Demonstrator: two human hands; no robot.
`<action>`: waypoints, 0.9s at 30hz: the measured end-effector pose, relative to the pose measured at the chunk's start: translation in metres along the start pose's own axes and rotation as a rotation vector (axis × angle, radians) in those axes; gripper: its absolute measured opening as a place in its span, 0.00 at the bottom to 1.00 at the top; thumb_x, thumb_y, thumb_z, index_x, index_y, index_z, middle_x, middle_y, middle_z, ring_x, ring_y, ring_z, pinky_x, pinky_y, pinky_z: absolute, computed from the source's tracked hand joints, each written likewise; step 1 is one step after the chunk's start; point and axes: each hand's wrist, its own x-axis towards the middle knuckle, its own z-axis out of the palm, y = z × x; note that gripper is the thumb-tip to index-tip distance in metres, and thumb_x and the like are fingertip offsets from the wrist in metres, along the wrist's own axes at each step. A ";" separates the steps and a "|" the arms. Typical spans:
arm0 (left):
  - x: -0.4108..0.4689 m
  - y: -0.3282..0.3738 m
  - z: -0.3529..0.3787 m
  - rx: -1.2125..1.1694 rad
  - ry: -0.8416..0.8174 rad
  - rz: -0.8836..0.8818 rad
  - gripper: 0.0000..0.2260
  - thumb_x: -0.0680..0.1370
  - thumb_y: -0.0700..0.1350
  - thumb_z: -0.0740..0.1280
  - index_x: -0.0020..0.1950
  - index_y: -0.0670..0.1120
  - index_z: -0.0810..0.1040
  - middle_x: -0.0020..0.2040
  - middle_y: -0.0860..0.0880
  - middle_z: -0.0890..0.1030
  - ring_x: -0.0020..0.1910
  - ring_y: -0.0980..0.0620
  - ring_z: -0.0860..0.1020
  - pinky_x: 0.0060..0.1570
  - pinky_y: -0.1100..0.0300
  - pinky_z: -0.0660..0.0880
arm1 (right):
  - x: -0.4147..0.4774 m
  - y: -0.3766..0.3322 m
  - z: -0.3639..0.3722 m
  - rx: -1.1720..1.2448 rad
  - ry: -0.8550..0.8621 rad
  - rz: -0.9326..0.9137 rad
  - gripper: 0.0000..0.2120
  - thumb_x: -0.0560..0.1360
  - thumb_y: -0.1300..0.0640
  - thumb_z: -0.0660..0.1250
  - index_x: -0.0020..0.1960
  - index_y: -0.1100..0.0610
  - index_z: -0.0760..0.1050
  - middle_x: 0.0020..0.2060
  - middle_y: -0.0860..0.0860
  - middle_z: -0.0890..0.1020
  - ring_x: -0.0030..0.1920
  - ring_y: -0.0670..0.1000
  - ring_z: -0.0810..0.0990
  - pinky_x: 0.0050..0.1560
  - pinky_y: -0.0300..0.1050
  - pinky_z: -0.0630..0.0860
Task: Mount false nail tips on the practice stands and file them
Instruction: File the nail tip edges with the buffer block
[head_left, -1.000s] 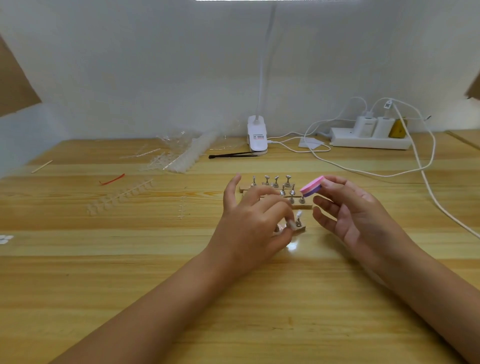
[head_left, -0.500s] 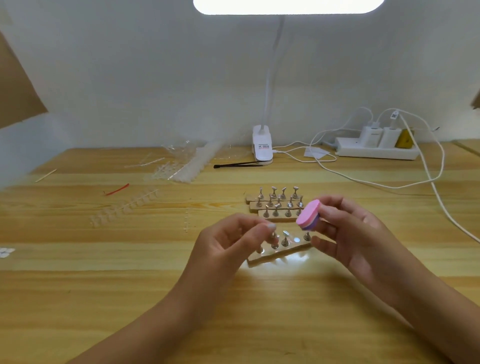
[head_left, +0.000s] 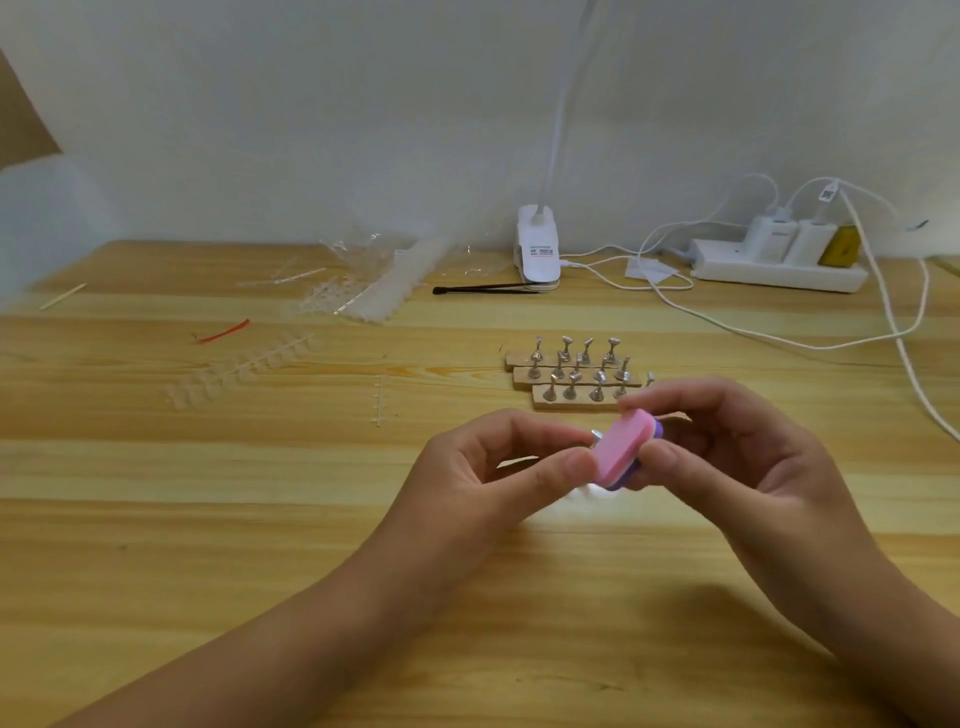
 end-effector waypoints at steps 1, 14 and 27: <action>-0.001 0.000 0.000 0.009 0.000 -0.001 0.15 0.71 0.50 0.76 0.54 0.43 0.84 0.51 0.46 0.86 0.53 0.49 0.84 0.54 0.61 0.78 | -0.001 -0.001 0.001 -0.007 -0.029 0.003 0.17 0.68 0.43 0.75 0.53 0.50 0.81 0.43 0.54 0.85 0.43 0.52 0.84 0.47 0.43 0.81; -0.001 0.000 0.001 0.066 0.042 0.005 0.12 0.70 0.52 0.75 0.49 0.48 0.85 0.49 0.49 0.86 0.50 0.54 0.84 0.51 0.65 0.78 | 0.000 0.003 0.001 0.028 0.027 -0.027 0.15 0.69 0.45 0.75 0.52 0.51 0.82 0.44 0.54 0.85 0.43 0.51 0.85 0.46 0.41 0.80; -0.001 -0.003 0.002 0.061 0.022 0.000 0.12 0.72 0.51 0.74 0.54 0.51 0.85 0.54 0.49 0.85 0.56 0.51 0.83 0.60 0.59 0.77 | 0.003 0.007 -0.006 0.102 -0.087 0.106 0.13 0.74 0.50 0.71 0.57 0.51 0.82 0.52 0.55 0.85 0.53 0.54 0.84 0.51 0.42 0.80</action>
